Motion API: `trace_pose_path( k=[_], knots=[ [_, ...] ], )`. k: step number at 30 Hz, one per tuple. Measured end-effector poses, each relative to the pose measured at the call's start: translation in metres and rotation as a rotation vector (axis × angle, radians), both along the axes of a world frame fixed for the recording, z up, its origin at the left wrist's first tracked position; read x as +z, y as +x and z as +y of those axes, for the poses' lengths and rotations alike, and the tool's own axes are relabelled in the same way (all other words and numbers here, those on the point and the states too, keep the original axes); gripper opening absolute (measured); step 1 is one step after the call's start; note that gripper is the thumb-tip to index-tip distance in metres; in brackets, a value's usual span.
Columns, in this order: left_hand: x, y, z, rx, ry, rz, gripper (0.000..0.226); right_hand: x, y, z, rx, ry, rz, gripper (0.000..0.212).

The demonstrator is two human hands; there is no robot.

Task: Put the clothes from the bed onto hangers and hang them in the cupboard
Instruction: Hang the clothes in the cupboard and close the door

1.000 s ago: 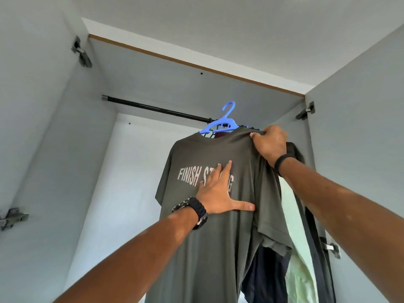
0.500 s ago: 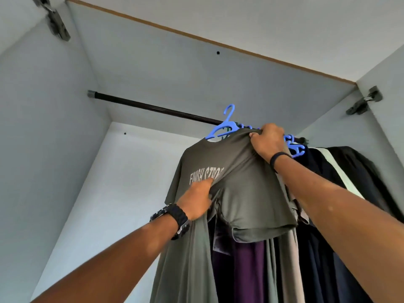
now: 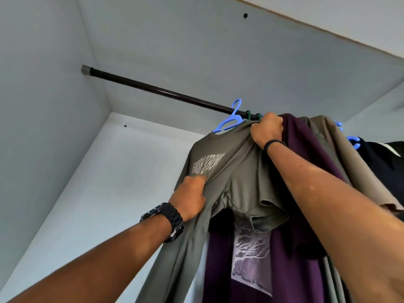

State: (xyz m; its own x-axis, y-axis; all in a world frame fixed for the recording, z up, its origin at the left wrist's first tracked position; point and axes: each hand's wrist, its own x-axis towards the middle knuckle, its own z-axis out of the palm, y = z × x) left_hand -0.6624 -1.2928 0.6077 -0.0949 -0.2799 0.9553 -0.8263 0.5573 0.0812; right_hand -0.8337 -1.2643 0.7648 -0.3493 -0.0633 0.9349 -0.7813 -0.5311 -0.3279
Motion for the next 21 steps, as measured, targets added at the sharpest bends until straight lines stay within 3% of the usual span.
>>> trace_pose_path(
  k=[6, 11, 14, 15, 18, 21],
  knots=[
    [-0.002, -0.002, -0.029, -0.061, 0.030, 0.033, 0.009, 0.006, 0.000, -0.011, -0.120, 0.080, 0.128, 0.036],
    [-0.024, -0.016, -0.035, -0.186, 0.059, 0.019, 0.017, -0.015, -0.010, -0.011, -0.020, 0.074, 0.196, 0.011],
    [-0.034, -0.025, -0.034, -0.215, 0.062, 0.025, 0.022, -0.031, -0.021, -0.005, 0.183, 0.105, 0.167, 0.058],
    [-0.034, -0.029, -0.031, -0.213, 0.043, 0.037, 0.025, -0.037, -0.023, -0.002, 0.246, 0.113, 0.151, 0.065],
    [-0.035, -0.043, -0.021, -0.225, -0.003, 0.078, 0.035, -0.056, -0.031, 0.004, 0.274, 0.112, 0.113, 0.049],
    [-0.034, -0.058, -0.003, -0.340, 0.014, 0.112, 0.030, -0.068, -0.037, 0.018, 0.223, 0.132, 0.120, 0.039]
  ],
)
